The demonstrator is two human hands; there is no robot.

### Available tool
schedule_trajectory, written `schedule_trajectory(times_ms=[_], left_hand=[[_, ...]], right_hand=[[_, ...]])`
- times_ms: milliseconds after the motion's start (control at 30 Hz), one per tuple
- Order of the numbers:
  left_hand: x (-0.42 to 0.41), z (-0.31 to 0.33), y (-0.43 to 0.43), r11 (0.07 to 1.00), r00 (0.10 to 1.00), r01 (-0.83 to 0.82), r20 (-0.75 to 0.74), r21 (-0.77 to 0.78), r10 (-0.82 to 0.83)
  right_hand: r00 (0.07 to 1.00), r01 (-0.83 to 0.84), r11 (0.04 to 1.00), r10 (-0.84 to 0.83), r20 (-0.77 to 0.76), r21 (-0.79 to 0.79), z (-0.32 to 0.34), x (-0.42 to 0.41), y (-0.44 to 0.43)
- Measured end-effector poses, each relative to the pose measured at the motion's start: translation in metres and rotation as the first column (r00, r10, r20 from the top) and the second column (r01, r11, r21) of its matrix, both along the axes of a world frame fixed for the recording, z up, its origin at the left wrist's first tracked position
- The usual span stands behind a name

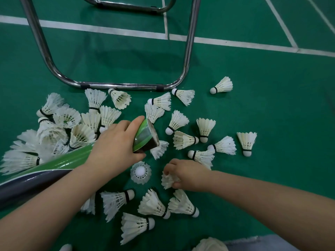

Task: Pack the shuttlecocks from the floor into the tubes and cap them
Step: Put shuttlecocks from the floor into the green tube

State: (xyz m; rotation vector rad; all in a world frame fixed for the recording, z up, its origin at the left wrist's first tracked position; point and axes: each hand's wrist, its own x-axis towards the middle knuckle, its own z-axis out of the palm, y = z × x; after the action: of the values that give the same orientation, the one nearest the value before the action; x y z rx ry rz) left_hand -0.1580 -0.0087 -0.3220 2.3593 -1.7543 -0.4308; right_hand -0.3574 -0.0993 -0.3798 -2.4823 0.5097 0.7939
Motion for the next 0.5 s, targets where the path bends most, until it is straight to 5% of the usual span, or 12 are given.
schedule_trajectory(times_ms=[200,333,500], left_hand=[[-0.007,0.003,0.015,0.999,0.999,0.043,-0.015,-0.018,-0.044],[-0.006,0.006,0.021,0.999,0.999,0.048,-0.017,-0.024,-0.048],[-0.004,0.008,0.025,0.999,0.999,0.044,-0.016,-0.025,-0.045]], right_hand=[[0.955,0.288,0.953,-0.294,0.052,0.091,0.008,-0.004,0.002],[0.815,0.557,0.793,-0.579,0.021,0.247,0.014,-0.006,-0.001],[0.682,0.687,0.643,-0.732,0.006,0.339,0.02,-0.005,0.0]])
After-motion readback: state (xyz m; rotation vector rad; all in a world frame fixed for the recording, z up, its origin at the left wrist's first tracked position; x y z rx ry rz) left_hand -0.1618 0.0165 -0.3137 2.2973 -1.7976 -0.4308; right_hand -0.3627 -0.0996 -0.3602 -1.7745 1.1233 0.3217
